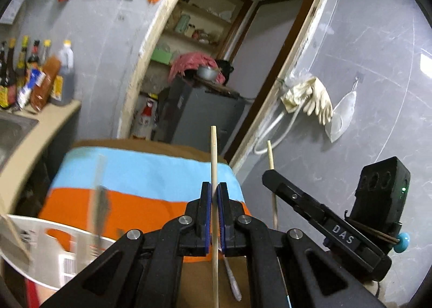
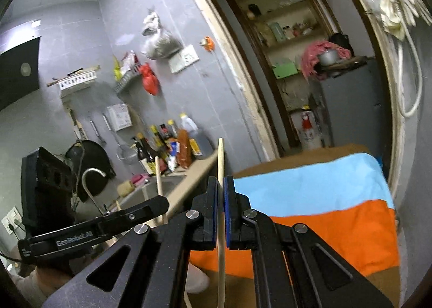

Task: Organize utensils
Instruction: 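Lift both held chopsticks and carry them to the white basket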

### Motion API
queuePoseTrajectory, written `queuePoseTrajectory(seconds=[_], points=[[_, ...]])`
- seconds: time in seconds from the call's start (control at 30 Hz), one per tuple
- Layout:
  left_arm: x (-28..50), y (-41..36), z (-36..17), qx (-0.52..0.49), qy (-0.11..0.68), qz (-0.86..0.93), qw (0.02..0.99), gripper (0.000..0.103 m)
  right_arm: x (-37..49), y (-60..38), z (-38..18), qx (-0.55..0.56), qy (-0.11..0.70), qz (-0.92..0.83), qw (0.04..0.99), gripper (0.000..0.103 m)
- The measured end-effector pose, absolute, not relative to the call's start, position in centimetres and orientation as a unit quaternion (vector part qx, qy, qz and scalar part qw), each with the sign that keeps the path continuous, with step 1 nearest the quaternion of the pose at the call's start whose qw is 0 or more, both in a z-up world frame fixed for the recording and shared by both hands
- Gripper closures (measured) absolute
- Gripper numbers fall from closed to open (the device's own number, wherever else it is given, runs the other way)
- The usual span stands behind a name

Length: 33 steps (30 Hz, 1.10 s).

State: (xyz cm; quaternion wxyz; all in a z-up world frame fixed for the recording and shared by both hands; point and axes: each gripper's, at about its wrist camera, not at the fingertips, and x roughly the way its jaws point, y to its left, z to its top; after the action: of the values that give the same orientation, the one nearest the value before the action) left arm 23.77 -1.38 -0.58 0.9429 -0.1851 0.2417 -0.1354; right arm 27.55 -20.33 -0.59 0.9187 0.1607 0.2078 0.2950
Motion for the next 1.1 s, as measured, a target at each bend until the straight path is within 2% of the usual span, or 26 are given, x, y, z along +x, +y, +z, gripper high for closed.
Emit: queuePoseTrajectory(seconds=[0.43,0.77,1.1], points=[[18.5,9.7,3.8,-0.182,0.146,-0.034,0.972,0.098,26.6,-9.6,3.6,0.170,0.114,0.372,0.905,0.099],[16.7,16.2,0.4,-0.200,0.103,0.050,0.973,0.098,26.7,-5.1,0.4,0.170,0.065,0.366,0.913,0.099],[16.3,16.7,-3.3,-0.210,0.090,0.082,0.970,0.098,25.8,-4.3,-2.6,0.163,0.038,0.312,0.935,0.099]])
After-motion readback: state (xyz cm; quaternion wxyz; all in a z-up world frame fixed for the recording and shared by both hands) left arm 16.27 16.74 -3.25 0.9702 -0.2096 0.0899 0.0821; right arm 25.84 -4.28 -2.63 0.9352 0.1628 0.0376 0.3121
